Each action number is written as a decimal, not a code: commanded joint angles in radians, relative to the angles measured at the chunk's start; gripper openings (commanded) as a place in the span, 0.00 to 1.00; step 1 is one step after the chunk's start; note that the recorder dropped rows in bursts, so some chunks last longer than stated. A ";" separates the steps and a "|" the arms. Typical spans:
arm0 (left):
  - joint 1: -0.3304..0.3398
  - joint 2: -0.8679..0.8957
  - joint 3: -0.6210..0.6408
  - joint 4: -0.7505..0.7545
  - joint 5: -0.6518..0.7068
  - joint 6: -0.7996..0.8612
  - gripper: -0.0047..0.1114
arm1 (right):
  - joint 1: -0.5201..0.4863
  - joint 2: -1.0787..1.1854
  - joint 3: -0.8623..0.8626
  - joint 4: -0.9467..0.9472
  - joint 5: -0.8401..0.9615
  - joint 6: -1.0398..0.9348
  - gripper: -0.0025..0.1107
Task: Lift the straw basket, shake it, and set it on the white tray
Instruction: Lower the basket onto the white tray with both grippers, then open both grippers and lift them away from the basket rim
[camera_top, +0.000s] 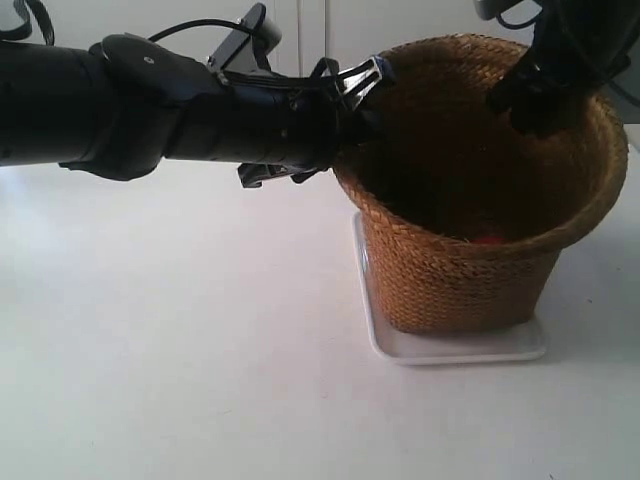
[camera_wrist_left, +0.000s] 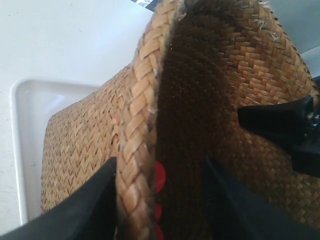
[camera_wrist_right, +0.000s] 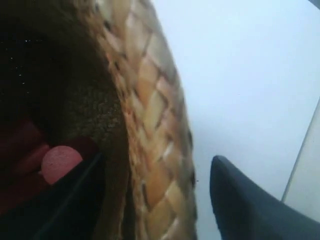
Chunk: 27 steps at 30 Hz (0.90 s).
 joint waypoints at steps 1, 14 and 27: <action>-0.014 -0.009 -0.016 -0.017 0.018 0.006 0.52 | 0.006 -0.005 -0.006 0.017 -0.019 0.030 0.58; 0.006 -0.011 -0.016 -0.017 0.019 0.003 0.52 | 0.006 -0.016 -0.006 0.013 -0.069 0.069 0.61; 0.019 -0.011 -0.016 -0.010 0.069 0.003 0.66 | 0.006 -0.016 -0.006 0.013 -0.067 0.070 0.61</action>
